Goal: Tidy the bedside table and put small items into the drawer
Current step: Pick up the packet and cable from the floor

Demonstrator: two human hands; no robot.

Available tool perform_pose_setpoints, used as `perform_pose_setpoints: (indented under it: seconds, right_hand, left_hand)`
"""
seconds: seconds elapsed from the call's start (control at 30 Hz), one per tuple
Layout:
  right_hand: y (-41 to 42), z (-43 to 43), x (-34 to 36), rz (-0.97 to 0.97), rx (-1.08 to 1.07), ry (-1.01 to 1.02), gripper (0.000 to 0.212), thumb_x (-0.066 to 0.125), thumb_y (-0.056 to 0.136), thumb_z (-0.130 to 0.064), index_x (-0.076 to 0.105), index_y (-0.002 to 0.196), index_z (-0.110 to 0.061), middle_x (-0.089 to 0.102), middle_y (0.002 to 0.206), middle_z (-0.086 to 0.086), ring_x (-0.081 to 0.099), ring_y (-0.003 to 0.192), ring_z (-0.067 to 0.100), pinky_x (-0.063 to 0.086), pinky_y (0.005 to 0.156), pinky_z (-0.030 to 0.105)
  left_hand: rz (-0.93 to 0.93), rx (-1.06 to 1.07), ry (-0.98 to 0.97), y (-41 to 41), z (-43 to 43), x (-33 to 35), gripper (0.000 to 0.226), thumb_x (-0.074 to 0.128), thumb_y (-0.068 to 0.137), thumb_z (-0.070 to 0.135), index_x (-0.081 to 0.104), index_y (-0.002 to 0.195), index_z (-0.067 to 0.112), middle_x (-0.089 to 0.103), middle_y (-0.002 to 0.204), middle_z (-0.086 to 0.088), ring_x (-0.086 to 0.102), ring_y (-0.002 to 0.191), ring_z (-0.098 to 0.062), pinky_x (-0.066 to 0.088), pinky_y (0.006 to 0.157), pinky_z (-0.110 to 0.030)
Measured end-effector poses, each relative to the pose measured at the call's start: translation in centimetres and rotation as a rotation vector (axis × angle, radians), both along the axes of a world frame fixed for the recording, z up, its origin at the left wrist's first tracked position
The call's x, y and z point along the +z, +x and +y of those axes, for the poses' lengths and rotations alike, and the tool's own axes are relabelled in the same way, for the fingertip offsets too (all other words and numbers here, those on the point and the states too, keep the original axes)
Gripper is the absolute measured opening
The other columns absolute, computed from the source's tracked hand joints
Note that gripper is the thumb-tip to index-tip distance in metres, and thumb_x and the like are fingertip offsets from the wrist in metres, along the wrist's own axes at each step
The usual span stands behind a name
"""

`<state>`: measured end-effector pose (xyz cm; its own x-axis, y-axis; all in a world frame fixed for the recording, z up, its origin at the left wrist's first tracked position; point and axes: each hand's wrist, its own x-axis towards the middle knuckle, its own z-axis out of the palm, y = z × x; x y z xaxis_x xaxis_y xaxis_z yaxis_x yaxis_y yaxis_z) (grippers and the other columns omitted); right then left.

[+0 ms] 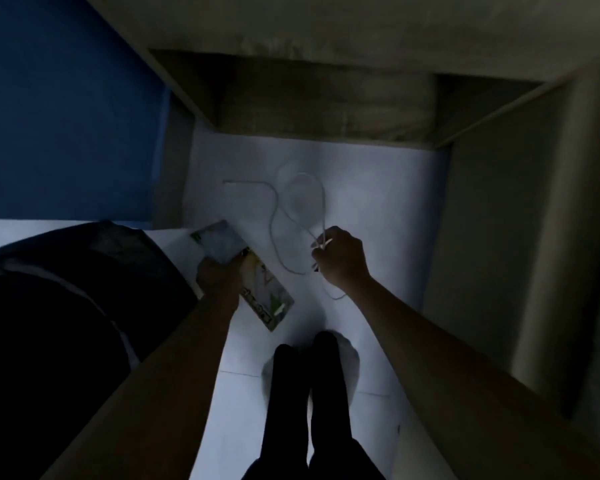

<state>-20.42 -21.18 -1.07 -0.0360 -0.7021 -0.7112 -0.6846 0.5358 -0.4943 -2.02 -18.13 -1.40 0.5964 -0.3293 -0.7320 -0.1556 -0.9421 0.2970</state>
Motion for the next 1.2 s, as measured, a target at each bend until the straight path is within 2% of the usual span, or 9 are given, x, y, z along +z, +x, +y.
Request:
perform_pose_setpoints:
  seconds: [0.1,0.3,0.43,0.6,0.77,0.87,1.03,1.13,1.2]
  right_hand:
    - [-1.2,-0.1,5.0,0.007,-0.028,0.003,0.01,0.058,0.084,-0.012,0.061,0.093,-0.011,0.072,0.092,0.011,0.068,0.088,0.027,0.056,0.082,0.039]
    - [-3.0,-2.2,18.9,0.06,0.028,-0.024,0.015,0.056,0.081,-0.015,0.063,0.094,-0.015,0.07,0.093,0.007,0.066,0.091,0.022,0.053,0.079,0.03]
    - [-3.3,-5.2,28.7,0.078,0.096,-0.064,0.008,0.063,0.077,-0.017,0.064,0.084,-0.02,0.069,0.086,0.005,0.066,0.086,0.022,0.05,0.071,0.025]
    - [-4.5,-10.9,42.9,-0.064,0.063,-0.016,0.012,0.065,0.075,-0.007,0.063,0.07,-0.017,0.066,0.07,0.002,0.07,0.059,0.017,0.059,0.055,0.029]
    - [-7.6,-19.1,55.9,-0.15,0.049,-0.145,0.002,0.067,0.071,-0.01,0.066,0.071,-0.008,0.067,0.065,0.009,0.071,0.062,0.023,0.061,0.064,0.039]
    - [-9.0,-24.1,61.1,-0.279,-0.078,-0.188,0.012,0.062,0.079,0.004,0.067,0.085,-0.005,0.067,0.07,0.012,0.069,0.056,0.017,0.059,0.054,0.029]
    - [-9.9,-31.8,62.4,-0.42,-0.108,-0.199,0.017,0.057,0.082,0.009,0.065,0.094,0.001,0.069,0.072,0.013,0.069,0.059,0.016,0.056,0.054,0.023]
    - [-9.6,-36.0,60.0,-0.45,-0.141,-0.141,0.015,0.056,0.083,0.009,0.065,0.092,0.002,0.07,0.066,0.009,0.07,0.058,0.015,0.056,0.054,0.023]
    - [-9.5,-38.5,57.6,-0.46,-0.164,-0.103,0.013,0.057,0.083,0.007,0.065,0.092,0.002,0.07,0.076,0.012,0.07,0.061,0.015,0.057,0.056,0.024]
  left_hand:
    - [0.011,-0.058,-0.035,-0.3,-1.4,4.7,0.046,0.066,0.087,0.031,0.057,0.118,-0.003,0.06,0.124,-0.02,0.059,0.111,-0.033,0.051,0.091,-0.039]
    - [0.073,-0.18,-0.096,-1.7,-4.9,18.8,0.056,0.064,0.089,0.029,0.047,0.132,-0.002,0.051,0.137,-0.02,0.05,0.124,-0.032,0.039,0.098,-0.032]
    - [0.079,-0.261,-0.193,-2.2,-7.2,27.6,0.05,0.071,0.083,0.031,0.058,0.12,-0.001,0.062,0.121,-0.018,0.059,0.109,-0.033,0.044,0.081,-0.031]
    - [0.055,-0.396,-0.486,-1.6,-12.4,39.7,0.027,0.072,0.082,0.028,0.062,0.101,0.012,0.064,0.094,0.0,0.059,0.085,-0.016,0.043,0.074,-0.025]
    - [0.177,-0.35,-0.755,-0.9,-21.0,49.0,0.041,0.073,0.08,0.034,0.061,0.116,0.018,0.066,0.109,0.005,0.063,0.095,-0.014,0.049,0.08,-0.029]
    - [0.256,-0.22,-0.842,-2.2,-26.7,52.0,0.025,0.065,0.088,0.025,0.058,0.112,0.022,0.062,0.101,0.004,0.059,0.083,-0.012,0.047,0.066,-0.025]
    - [0.438,0.085,-0.765,-4.0,-34.5,51.1,0.034,0.057,0.091,0.008,0.053,0.124,0.0,0.058,0.103,-0.016,0.057,0.066,-0.018,0.051,0.039,-0.019]
    - [0.493,0.177,-0.761,-4.9,-37.4,48.8,0.04,0.058,0.092,0.01,0.05,0.13,0.001,0.059,0.11,-0.018,0.06,0.071,-0.017,0.055,0.046,-0.023]
    - [0.446,0.17,-0.739,-5.3,-38.8,46.9,0.04,0.061,0.091,0.017,0.053,0.128,0.003,0.062,0.11,-0.017,0.061,0.071,-0.015,0.056,0.05,-0.022]
